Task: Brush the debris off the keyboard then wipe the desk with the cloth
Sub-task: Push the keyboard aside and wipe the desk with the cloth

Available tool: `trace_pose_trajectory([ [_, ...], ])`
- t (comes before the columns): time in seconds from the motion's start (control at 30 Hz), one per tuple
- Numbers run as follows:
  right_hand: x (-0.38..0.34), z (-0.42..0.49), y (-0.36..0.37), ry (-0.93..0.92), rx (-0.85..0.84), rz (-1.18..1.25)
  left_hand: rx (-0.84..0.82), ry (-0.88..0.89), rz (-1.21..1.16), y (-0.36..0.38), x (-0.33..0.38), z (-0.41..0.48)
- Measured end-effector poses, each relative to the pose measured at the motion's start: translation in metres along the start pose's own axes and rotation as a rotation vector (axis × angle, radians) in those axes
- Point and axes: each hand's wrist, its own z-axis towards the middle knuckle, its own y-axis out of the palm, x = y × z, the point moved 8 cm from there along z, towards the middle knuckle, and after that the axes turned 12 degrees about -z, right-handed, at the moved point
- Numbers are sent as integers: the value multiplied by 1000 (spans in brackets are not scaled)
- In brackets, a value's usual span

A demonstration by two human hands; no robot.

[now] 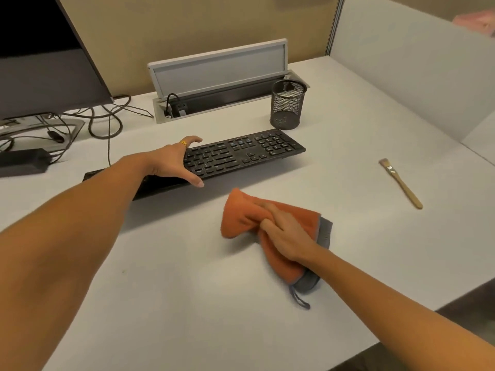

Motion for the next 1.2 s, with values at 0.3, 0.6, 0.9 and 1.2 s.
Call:
trace_pose_trajectory([
  [0.3, 21, 14, -16, 115, -12, -259, -86, 51, -33, 24, 3, 1],
  [0.6, -60, 8, 37, -157, -313, -85, -112, 32, 17, 27, 4, -2],
  [0.9, -51, 92, -13, -185, 38, -749, -116, 24, 35, 26, 3, 1],
  [1.2, -50, 98, -9, -194, 42, -851, -5, 190, 172, 21, 4, -36],
])
